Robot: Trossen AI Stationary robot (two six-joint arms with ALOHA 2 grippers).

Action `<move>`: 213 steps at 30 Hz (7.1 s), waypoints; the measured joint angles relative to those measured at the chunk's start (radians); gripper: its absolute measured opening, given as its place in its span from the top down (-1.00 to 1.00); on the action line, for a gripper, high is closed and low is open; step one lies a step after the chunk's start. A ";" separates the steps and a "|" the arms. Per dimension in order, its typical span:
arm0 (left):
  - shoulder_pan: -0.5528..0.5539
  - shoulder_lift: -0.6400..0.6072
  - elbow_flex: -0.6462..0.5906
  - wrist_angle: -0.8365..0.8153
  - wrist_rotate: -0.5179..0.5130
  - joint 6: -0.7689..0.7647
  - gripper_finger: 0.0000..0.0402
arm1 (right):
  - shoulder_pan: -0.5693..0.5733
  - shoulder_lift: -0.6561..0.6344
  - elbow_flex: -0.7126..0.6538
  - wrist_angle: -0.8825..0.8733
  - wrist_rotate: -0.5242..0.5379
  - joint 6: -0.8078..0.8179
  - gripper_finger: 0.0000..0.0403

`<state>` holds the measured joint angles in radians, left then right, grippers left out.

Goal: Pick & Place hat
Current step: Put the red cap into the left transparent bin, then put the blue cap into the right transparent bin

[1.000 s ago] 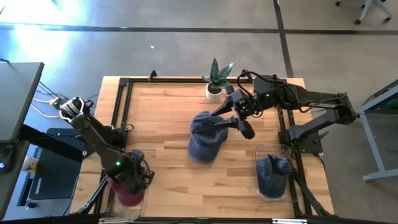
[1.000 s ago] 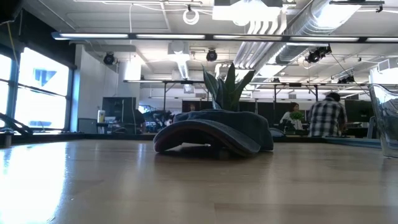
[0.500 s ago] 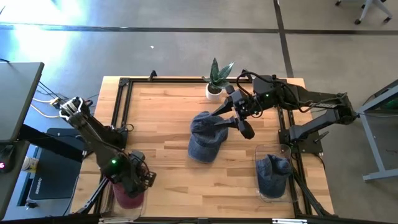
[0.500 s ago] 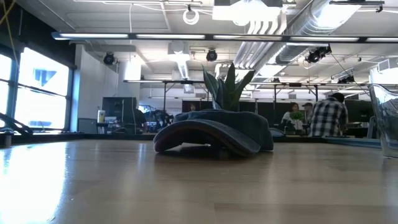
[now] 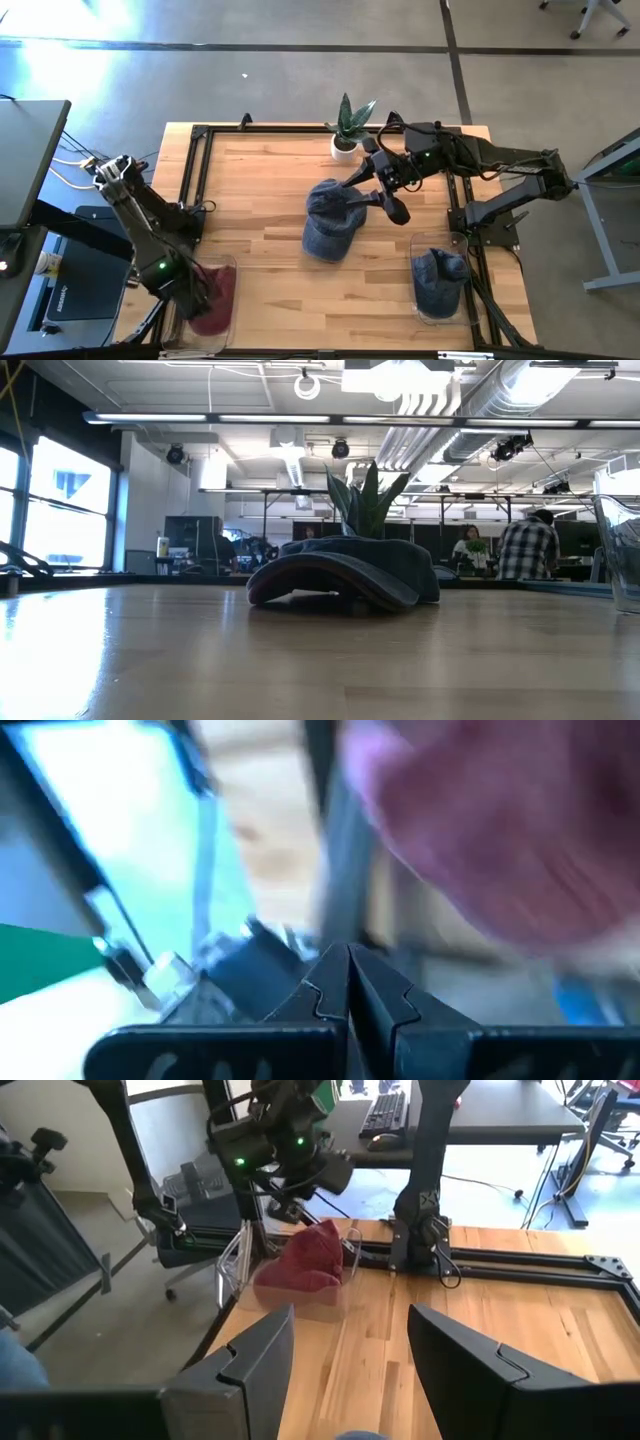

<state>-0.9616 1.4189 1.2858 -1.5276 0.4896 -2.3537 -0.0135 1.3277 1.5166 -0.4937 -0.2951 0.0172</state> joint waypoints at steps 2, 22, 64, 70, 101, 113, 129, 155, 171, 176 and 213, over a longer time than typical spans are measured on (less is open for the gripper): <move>-0.005 0.000 -0.021 -0.043 0.000 -0.005 1.00 | 0.000 0.000 0.000 -0.003 0.000 -0.001 0.04; -0.001 0.000 -0.251 0.151 -0.181 0.073 1.00 | 0.000 0.000 0.000 -0.003 -0.003 0.052 0.04; 0.243 0.017 0.087 0.229 -1.227 0.707 1.00 | -0.076 -0.079 -0.169 -0.396 0.058 0.298 0.04; 0.427 0.019 0.087 0.288 -1.040 1.006 1.00 | 0.138 -0.077 -0.463 0.004 0.058 0.296 0.04; 0.283 -0.087 0.087 0.088 -0.896 1.195 1.00 | 0.445 0.693 -0.140 0.222 0.843 -0.026 -0.25; 0.280 -0.087 0.087 0.086 -0.911 1.190 1.00 | 0.430 0.729 -0.140 0.187 0.973 -0.063 -0.17; 0.280 -0.087 0.087 0.095 -0.927 1.167 1.00 | 0.412 0.728 -0.140 0.149 0.924 0.014 0.01; 0.280 -0.087 0.087 0.124 -0.929 1.168 1.00 | 0.372 0.726 -0.106 -0.046 1.160 0.174 0.63; 0.281 -0.087 0.087 0.123 -0.959 1.171 1.00 | 0.299 0.706 -0.098 0.029 0.538 0.149 0.61; 0.280 -0.087 0.087 0.123 -0.972 1.171 1.00 | 0.294 0.706 -0.099 0.051 0.599 0.110 0.04; 0.281 -0.087 0.087 0.113 -0.977 1.208 1.00 | 0.243 0.626 -0.154 -0.003 0.993 0.042 0.01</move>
<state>-0.6810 1.3323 1.3727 -1.4145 -0.4870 -1.1458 0.2296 1.9534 1.3627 -0.4963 0.6982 0.0589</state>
